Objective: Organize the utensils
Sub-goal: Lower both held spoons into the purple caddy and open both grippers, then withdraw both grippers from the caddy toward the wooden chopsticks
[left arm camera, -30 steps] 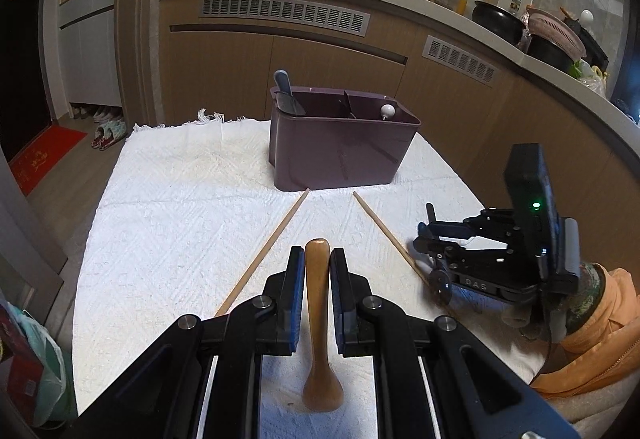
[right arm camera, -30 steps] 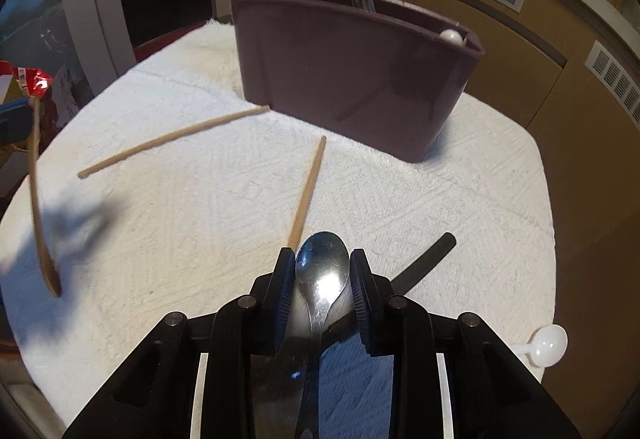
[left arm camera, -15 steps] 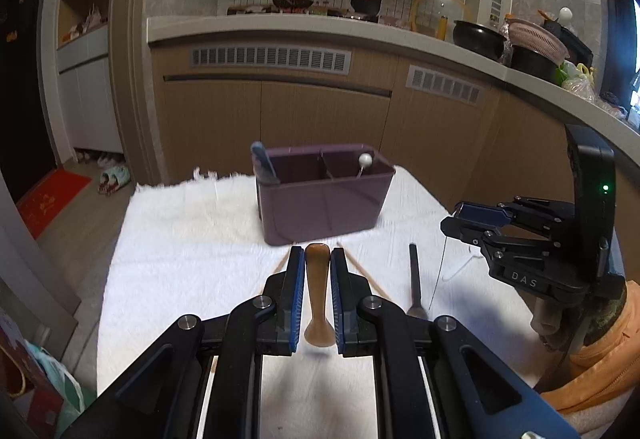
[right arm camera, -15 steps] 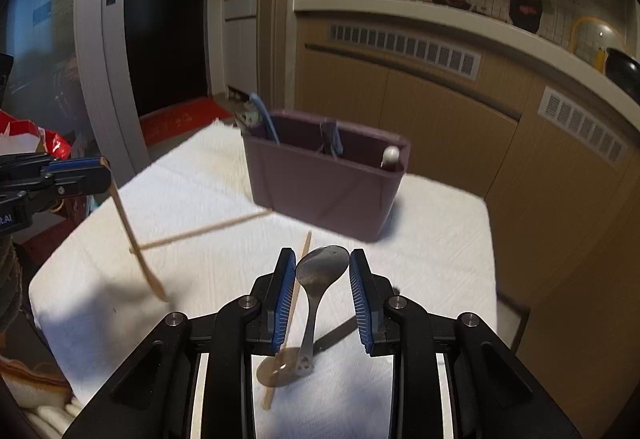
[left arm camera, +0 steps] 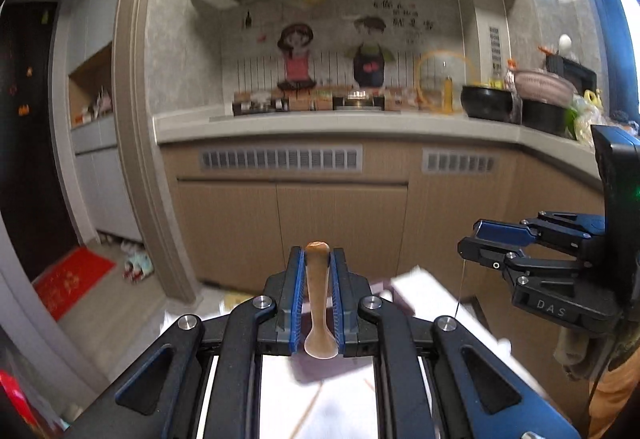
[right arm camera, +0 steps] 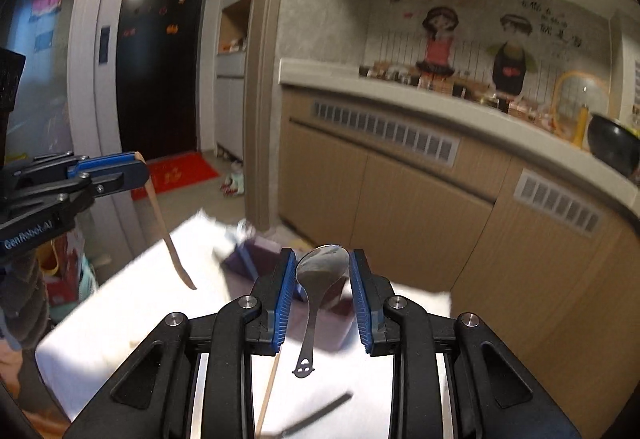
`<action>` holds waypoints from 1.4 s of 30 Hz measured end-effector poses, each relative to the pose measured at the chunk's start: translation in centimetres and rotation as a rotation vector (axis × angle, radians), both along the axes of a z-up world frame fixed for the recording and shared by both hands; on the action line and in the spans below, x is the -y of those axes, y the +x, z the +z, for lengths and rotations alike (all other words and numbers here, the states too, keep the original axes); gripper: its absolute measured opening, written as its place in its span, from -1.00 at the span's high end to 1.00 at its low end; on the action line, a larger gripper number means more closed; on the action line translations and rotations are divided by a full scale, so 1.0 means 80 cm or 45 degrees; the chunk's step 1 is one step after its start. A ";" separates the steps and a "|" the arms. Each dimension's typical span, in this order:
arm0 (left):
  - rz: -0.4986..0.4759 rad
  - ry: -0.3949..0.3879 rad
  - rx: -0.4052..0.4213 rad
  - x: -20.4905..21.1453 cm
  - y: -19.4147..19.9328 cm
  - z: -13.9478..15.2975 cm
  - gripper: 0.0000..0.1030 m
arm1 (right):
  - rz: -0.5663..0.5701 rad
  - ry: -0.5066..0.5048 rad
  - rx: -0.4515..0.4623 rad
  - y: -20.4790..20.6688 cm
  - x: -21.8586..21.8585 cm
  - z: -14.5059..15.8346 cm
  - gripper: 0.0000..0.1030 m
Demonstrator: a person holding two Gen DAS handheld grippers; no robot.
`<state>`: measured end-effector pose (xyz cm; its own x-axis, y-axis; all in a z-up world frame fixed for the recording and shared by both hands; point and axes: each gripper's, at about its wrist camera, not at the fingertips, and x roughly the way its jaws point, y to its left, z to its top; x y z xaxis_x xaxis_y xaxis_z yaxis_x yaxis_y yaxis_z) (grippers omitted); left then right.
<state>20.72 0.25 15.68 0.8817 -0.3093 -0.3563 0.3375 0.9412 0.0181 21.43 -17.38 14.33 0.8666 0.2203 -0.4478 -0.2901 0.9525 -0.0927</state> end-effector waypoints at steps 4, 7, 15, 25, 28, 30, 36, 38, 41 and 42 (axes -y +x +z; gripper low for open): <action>-0.018 -0.024 0.004 0.013 0.039 0.018 0.80 | -0.050 0.021 0.039 0.040 0.002 0.028 0.44; -0.024 -0.015 -0.025 0.027 0.067 0.010 0.80 | -0.086 0.034 0.037 0.071 0.004 0.029 0.44; -0.047 0.019 -0.218 0.047 0.138 -0.057 0.80 | -0.114 0.044 -0.107 0.150 -0.005 -0.040 0.44; -0.032 0.035 -0.497 0.045 0.187 -0.159 0.79 | -0.073 0.005 -0.356 0.189 -0.022 -0.145 0.44; -0.014 0.047 -0.504 0.045 0.190 -0.170 0.79 | -0.069 -0.009 -0.390 0.190 -0.025 -0.164 0.44; -0.012 0.056 -0.481 0.045 0.186 -0.168 0.72 | -0.060 0.001 -0.413 0.193 -0.023 -0.169 0.44; -0.027 0.037 -0.402 0.018 0.156 -0.140 0.40 | -0.083 -0.018 -0.356 0.174 -0.016 -0.159 0.42; -0.024 0.041 -0.387 0.005 0.139 -0.135 0.32 | -0.079 -0.026 -0.319 0.158 -0.015 -0.152 0.42; -0.031 0.063 -0.402 -0.015 0.112 -0.141 0.19 | -0.048 -0.039 -0.295 0.131 -0.016 -0.144 0.42; -0.038 0.077 -0.415 -0.019 0.105 -0.146 0.16 | -0.034 -0.047 -0.296 0.123 -0.017 -0.144 0.42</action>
